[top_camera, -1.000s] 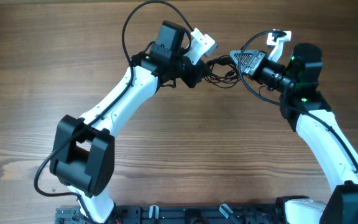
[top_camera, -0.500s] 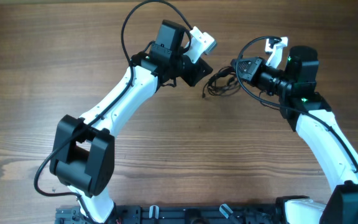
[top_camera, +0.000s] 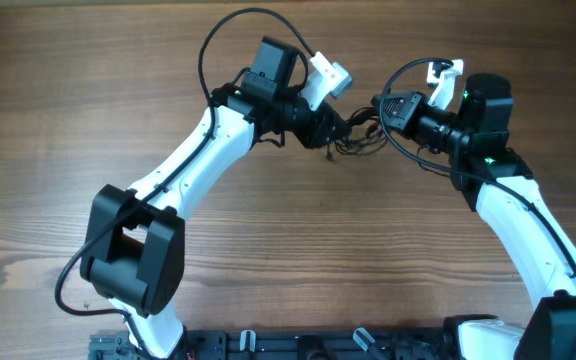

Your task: Untangle cables

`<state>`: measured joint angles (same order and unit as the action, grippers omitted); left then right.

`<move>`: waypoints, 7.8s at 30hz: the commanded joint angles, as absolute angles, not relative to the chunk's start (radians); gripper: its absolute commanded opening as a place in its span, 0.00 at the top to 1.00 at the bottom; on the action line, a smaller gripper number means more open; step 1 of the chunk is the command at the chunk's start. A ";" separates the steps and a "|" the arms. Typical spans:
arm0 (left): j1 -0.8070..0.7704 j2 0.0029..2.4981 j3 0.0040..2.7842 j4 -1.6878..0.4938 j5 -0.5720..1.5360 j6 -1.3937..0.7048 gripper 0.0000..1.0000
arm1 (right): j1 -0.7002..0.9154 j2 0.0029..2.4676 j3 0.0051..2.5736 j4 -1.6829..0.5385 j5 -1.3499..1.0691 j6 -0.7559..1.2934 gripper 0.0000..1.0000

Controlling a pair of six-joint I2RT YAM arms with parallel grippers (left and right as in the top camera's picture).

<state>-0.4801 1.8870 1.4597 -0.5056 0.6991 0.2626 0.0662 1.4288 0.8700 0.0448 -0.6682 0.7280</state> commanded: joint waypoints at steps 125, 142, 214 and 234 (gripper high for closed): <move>-0.406 1.600 1.472 -0.687 0.424 0.308 0.86 | 0.364 1.522 0.809 -0.717 0.126 0.916 0.45; -0.406 1.600 1.472 -0.719 0.437 0.311 0.85 | 0.364 1.570 0.794 -0.697 0.127 0.894 0.58; -0.406 1.600 1.472 -0.777 0.448 0.337 0.84 | 0.367 1.633 0.776 -0.553 0.094 0.946 0.77; -0.406 1.601 1.472 -0.897 0.760 0.563 0.59 | 0.322 1.286 0.781 -0.342 0.008 0.838 0.95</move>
